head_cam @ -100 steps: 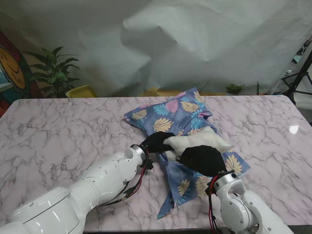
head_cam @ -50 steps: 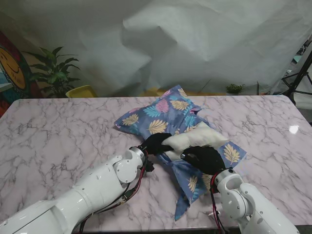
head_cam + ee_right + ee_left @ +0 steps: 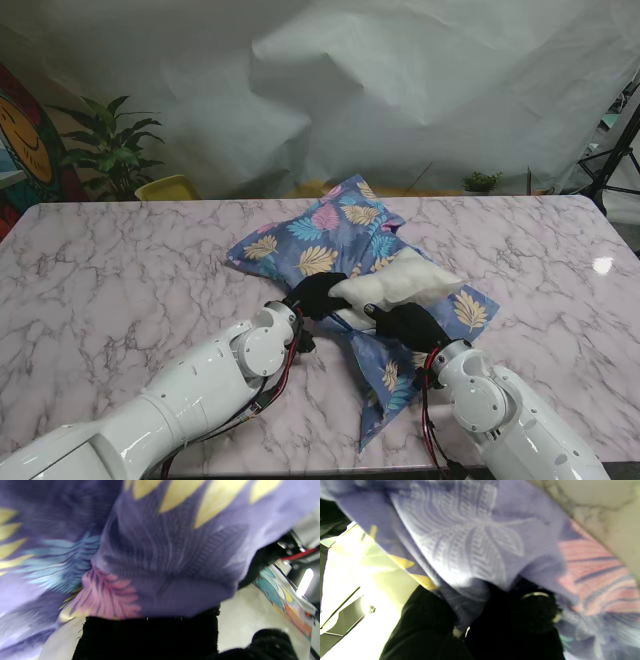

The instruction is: Put a pillowcase on a pillow

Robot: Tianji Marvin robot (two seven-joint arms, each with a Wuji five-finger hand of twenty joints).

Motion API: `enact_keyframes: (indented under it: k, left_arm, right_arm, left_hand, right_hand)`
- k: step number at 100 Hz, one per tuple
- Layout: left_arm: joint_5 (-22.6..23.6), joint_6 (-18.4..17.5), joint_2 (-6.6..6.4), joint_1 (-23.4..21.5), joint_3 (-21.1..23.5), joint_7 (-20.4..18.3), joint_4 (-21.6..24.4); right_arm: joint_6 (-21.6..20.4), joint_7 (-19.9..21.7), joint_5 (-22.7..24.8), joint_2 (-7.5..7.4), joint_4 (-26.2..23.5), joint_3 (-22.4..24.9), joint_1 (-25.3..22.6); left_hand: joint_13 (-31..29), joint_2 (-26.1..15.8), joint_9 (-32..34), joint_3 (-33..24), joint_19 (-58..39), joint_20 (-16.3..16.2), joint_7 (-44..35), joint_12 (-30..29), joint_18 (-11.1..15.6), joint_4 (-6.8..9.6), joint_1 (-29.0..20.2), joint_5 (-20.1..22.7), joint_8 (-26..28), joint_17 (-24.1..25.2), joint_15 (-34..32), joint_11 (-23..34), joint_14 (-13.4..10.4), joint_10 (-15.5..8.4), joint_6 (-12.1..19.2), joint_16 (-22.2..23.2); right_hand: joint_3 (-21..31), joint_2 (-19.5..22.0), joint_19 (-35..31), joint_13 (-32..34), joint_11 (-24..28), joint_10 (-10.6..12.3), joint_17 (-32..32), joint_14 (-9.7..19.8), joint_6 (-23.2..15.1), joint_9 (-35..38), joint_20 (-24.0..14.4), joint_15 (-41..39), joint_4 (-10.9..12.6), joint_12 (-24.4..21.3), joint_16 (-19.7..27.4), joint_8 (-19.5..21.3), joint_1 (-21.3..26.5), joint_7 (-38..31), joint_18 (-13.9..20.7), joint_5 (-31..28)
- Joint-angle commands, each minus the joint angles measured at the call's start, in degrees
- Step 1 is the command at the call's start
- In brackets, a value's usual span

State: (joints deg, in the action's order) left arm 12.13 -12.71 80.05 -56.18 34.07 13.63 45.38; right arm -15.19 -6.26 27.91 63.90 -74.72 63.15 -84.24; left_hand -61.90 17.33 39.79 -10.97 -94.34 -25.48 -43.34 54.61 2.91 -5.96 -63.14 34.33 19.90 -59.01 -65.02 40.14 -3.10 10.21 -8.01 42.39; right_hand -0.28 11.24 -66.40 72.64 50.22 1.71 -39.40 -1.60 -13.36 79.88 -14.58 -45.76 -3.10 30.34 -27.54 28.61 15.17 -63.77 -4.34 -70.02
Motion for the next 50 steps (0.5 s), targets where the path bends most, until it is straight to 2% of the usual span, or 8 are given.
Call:
enact_keyframes:
  k: [1,4,6,10,17,27,38,50]
  left_arm:
    - [0.0,1.0,-0.55,-0.8,-0.6,-1.7,-2.5]
    - [0.0,1.1,-0.57,-0.8,-0.6,-1.8,-2.6]
    - [0.0,1.2,-0.6,-0.8,-0.7,-1.9,-2.6]
    - [0.0,1.4,-0.68,-0.8,-0.7,-2.2,-2.5]
    - [0.0,1.6,-0.9,-0.8,-0.7,-2.6,-2.2]
    - [0.4,1.8,-1.54,-0.8,-0.8,-3.6,-1.4]
    - [0.9,2.1,-2.23,-0.9,-0.8,-4.6,-0.6]
    - [1.6,2.6,-2.98,-0.9,-0.9,-5.5,0.2]
  right_arm:
    - [-0.4,0.5,-0.5,0.94,0.1,0.2,-0.5]
    - [-1.0,0.8,-2.5,1.18,0.1,0.4,-0.7]
    - [-1.3,1.0,-3.7,1.33,0.0,0.6,-0.8]
    - [-1.5,1.9,-5.9,1.46,-0.4,0.9,-1.1]
    - [-1.2,5.8,-9.0,1.08,-2.0,2.0,-1.7]
    - [1.0,14.4,-12.0,-0.52,-5.0,4.3,-2.7]
    - [5.8,24.8,-9.8,-3.19,-9.6,7.3,-3.6]
    - [10.1,31.6,2.9,-5.49,-15.2,9.7,-4.6]
  left_hand:
    - [-8.9,-3.3,-1.2,-11.3,-5.1,-1.1,-9.1,-0.4,5.5,2.85,-10.8,3.5,2.3,-2.0,-8.7,-1.8,-8.8,4.8,-2.7,2.2]
    - [-8.9,-3.3,-1.2,-11.2,-5.1,-1.1,-9.1,-0.4,5.5,2.8,-10.8,3.5,2.2,-2.0,-8.7,-1.8,-8.8,4.7,-2.7,2.2]
    - [-8.9,-3.3,-1.1,-11.2,-5.1,-1.1,-9.2,-0.4,5.5,2.82,-10.8,3.5,2.2,-2.0,-8.7,-1.8,-8.8,4.7,-2.8,2.2]
    - [-8.8,-3.4,-1.2,-11.1,-5.1,-1.1,-9.2,-0.4,5.6,2.8,-10.8,3.4,2.2,-2.0,-8.7,-1.8,-8.9,4.6,-2.6,2.2]
    - [-8.7,-3.5,-1.2,-10.9,-5.0,-1.1,-9.2,-0.3,5.6,2.82,-10.8,3.3,2.3,-1.9,-8.7,-1.8,-9.1,4.5,-2.5,2.3]
    - [-8.5,-3.6,-1.2,-10.7,-4.8,-1.1,-9.4,-0.2,5.8,2.91,-10.8,3.2,2.3,-1.9,-8.9,-1.7,-9.3,4.3,-2.2,2.4]
    - [-8.3,-3.6,-1.2,-10.4,-4.6,-1.1,-9.5,-0.1,6.0,2.9,-10.8,3.1,2.4,-1.9,-9.0,-1.7,-9.6,4.3,-1.9,2.5]
    - [-8.2,-3.6,-1.1,-10.2,-4.6,-1.1,-9.6,-0.1,6.1,2.98,-10.8,3.1,2.5,-1.9,-9.1,-1.6,-9.8,4.2,-1.7,2.6]
  right_hand:
    - [0.8,-4.2,-4.7,2.9,11.9,1.5,-4.6,1.1,-7.1,3.6,0.5,-12.2,1.4,5.0,-4.8,6.7,3.4,-10.7,-1.2,-5.1]
    - [2.4,-7.4,-6.8,3.0,17.5,2.2,-6.9,1.6,-8.5,3.5,0.4,-18.9,1.9,7.4,-7.6,9.6,4.8,-14.8,-1.9,-5.3]
    - [16.5,-12.1,-9.2,2.9,20.4,2.4,-8.6,1.8,-9.1,3.5,2.6,-22.7,0.8,8.4,-8.9,13.6,-2.0,-15.7,-2.9,-5.7]
    - [32.7,-17.8,-12.4,2.9,25.1,2.4,-13.0,2.2,-9.9,3.4,3.2,-29.7,-0.6,10.7,-12.1,16.3,-8.3,-18.7,-5.4,-5.9]
    - [44.7,-21.5,-16.3,2.8,28.2,2.3,-19.7,2.8,-10.6,3.4,3.5,-36.9,-2.3,12.7,-15.9,18.4,-12.8,-20.3,-9.1,-6.0]
    - [45.9,-22.8,-26.3,2.8,21.6,1.1,-23.4,3.7,-10.7,3.5,-1.3,-42.8,-3.2,10.5,-19.4,15.2,-15.3,-12.9,-12.3,-4.8]
    - [39.1,-20.7,-34.0,3.1,3.0,-0.8,-25.5,9.6,-6.3,-1.8,-4.4,-43.3,-3.0,5.3,-20.1,13.0,-16.3,-3.8,-7.7,7.2]
    - [30.0,-16.2,-32.9,3.2,-7.1,-1.6,-25.4,10.7,-4.1,-5.7,-3.6,-39.4,-2.3,-0.6,-17.8,5.1,-16.7,5.1,-5.3,11.2]
